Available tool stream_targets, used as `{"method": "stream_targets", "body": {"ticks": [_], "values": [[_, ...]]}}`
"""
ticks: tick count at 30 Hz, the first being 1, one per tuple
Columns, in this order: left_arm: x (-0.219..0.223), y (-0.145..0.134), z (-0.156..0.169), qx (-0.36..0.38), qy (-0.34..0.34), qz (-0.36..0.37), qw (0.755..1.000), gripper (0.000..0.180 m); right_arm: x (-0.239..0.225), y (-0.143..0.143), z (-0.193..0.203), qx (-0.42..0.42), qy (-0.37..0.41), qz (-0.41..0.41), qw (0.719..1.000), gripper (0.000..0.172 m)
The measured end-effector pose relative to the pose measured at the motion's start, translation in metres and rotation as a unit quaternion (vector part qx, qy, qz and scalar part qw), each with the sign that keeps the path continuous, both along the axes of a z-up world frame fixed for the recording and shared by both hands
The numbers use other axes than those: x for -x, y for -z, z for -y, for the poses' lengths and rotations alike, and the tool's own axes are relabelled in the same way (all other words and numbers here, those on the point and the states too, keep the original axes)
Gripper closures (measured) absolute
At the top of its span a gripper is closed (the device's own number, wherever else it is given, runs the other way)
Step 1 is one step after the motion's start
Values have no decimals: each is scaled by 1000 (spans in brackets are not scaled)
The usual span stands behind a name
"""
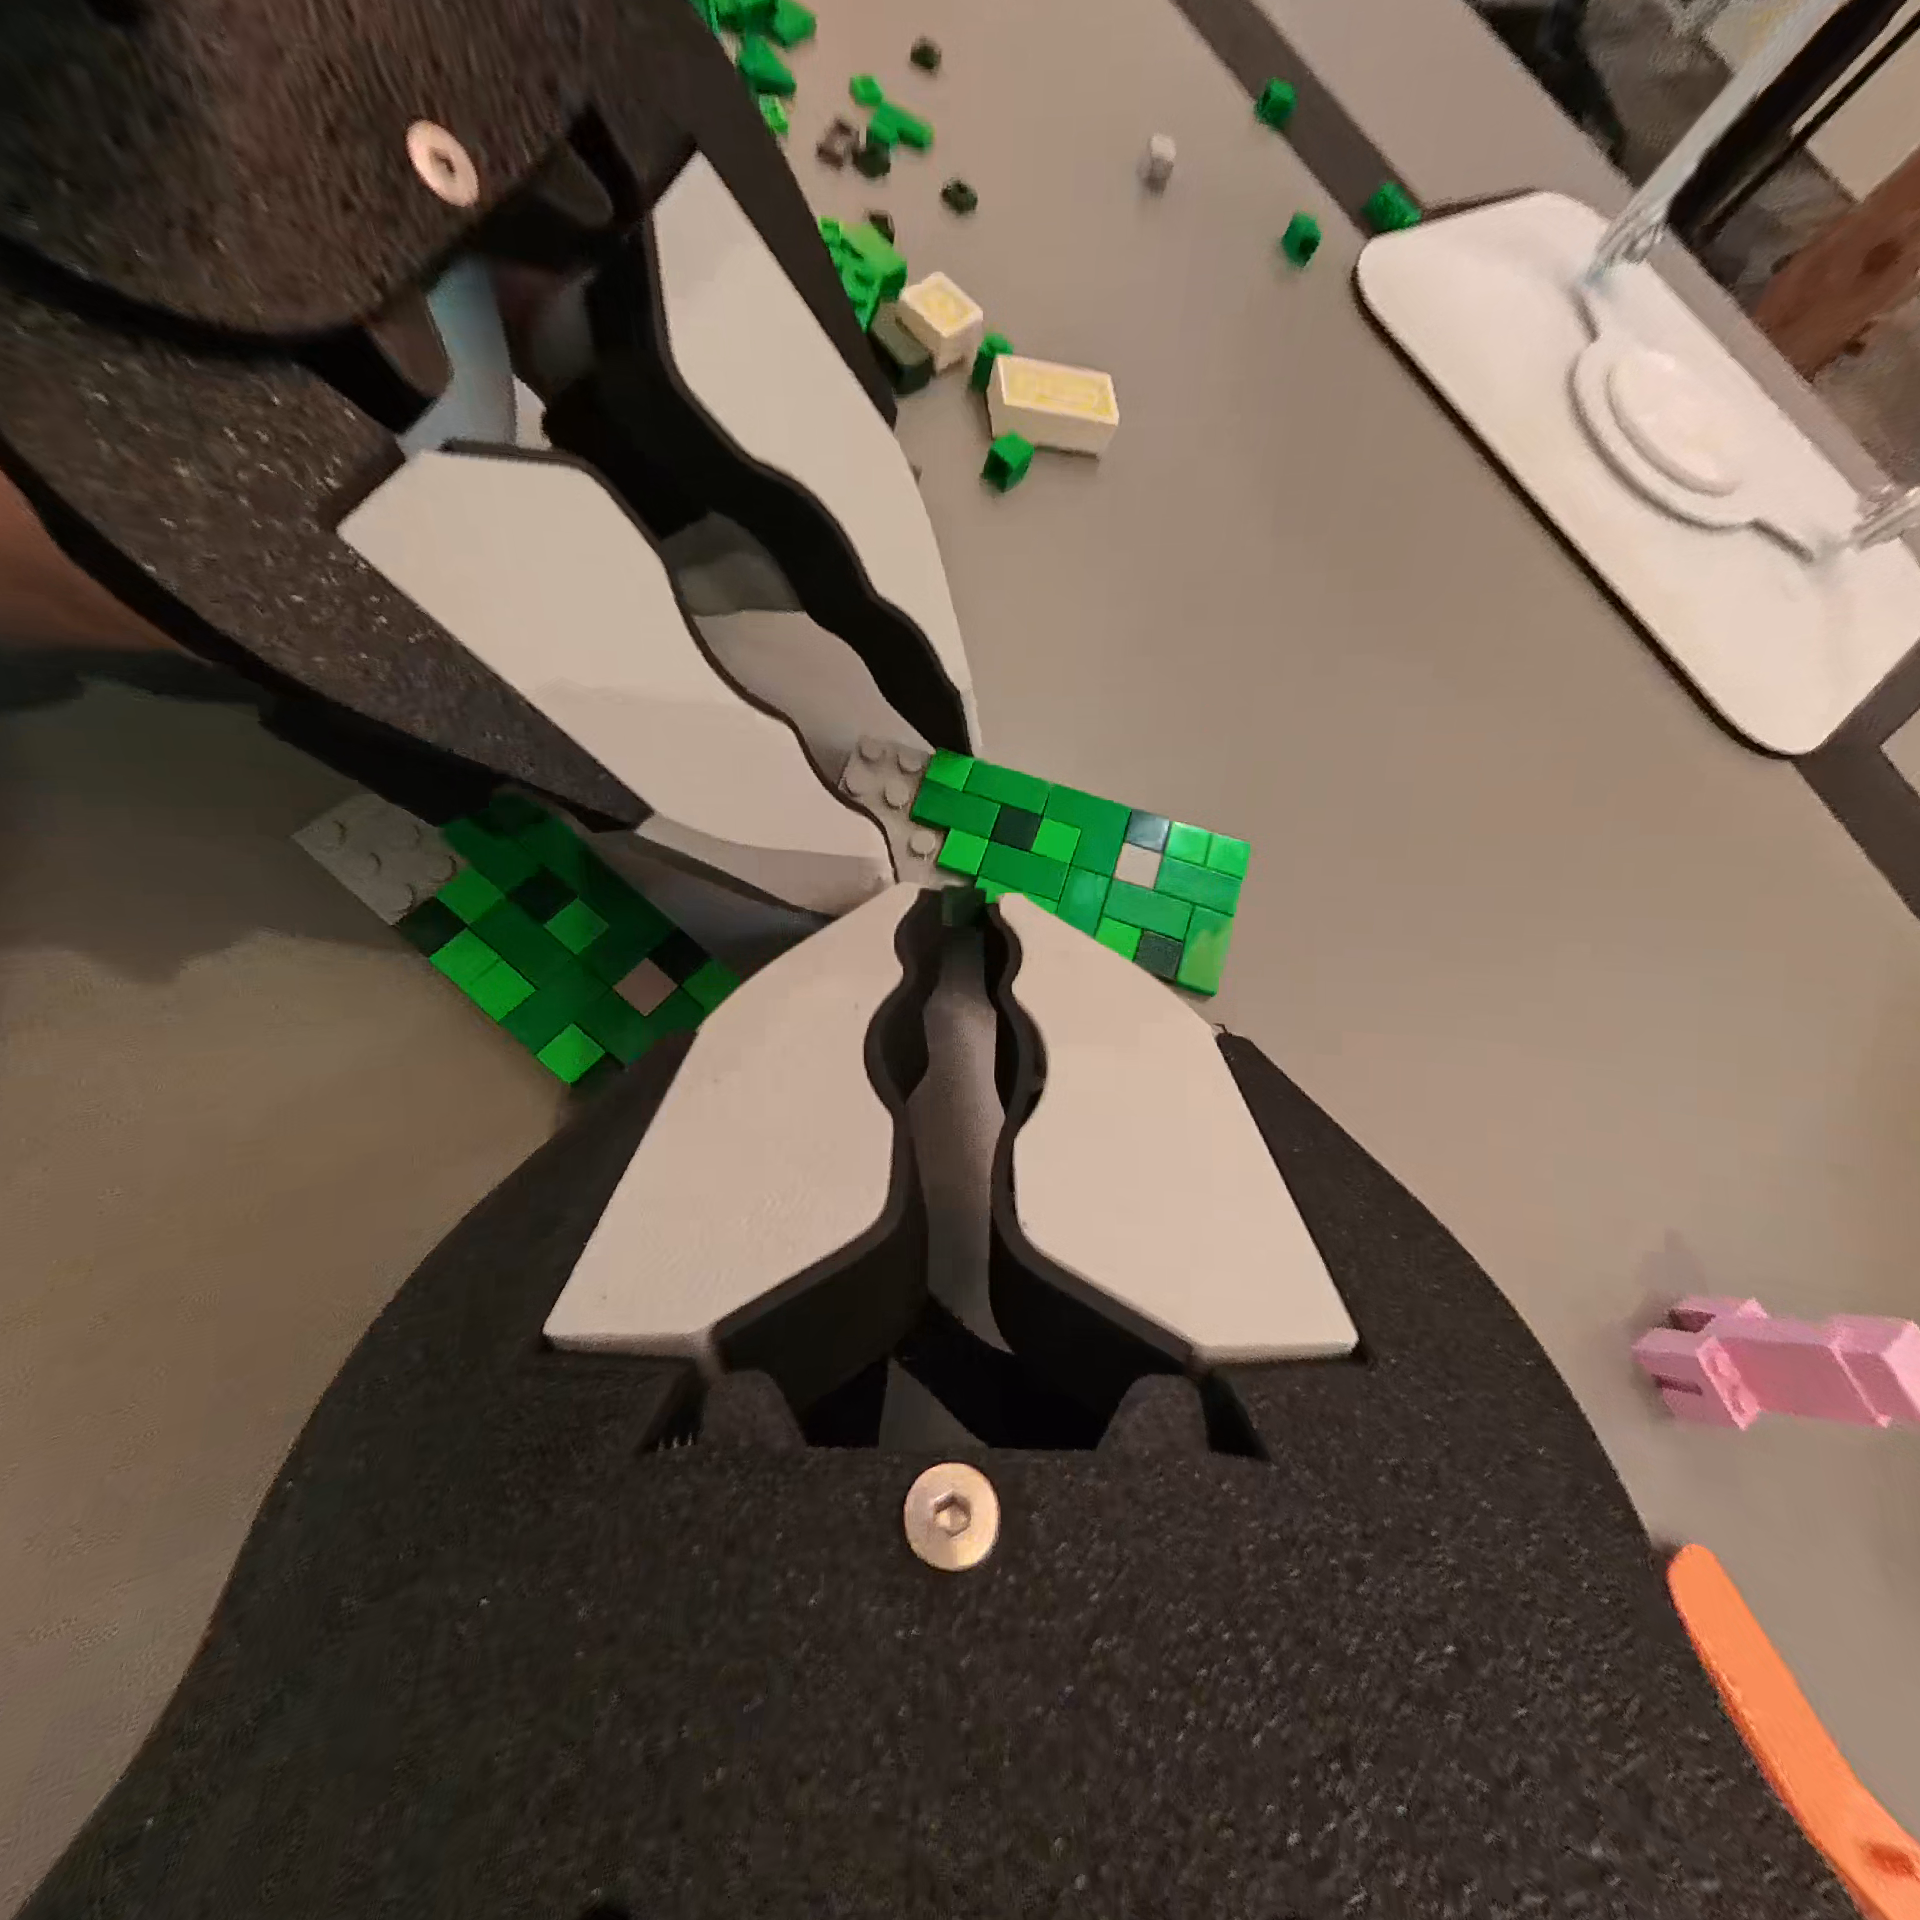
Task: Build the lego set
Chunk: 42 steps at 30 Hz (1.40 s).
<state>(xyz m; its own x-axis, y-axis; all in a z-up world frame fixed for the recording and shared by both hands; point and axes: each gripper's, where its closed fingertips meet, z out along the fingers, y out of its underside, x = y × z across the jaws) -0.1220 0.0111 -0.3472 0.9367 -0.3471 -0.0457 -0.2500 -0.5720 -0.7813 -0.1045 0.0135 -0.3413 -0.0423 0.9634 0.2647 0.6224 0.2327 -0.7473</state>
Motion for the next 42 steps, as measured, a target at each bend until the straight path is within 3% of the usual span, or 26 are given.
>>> {"method": "stream_targets", "body": {"ticks": [5, 12, 15, 31, 42], "values": [[-6, 1, 3, 11, 29, 1, 1000, 149, 0, 2, 2, -24, -29, 17, 999, 164], [-15, 1, 16, 36, 164, -29, 985, 149, -16, 1, 26, -47, -239, 63, 968, 165], [-20, -1, 20, 43, 201, -14, 979, 149, -20, 4, 33, -70, -285, 85, 952, 164], [-27, -5, 30, 61, 235, 22, 970, 149, -22, 2, 42, -78, -333, 139, 929, 164], [-27, -8, 33, 68, 232, 49, 969, 149, -20, -1, 40, -92, -327, 129, 932, 159]]}}
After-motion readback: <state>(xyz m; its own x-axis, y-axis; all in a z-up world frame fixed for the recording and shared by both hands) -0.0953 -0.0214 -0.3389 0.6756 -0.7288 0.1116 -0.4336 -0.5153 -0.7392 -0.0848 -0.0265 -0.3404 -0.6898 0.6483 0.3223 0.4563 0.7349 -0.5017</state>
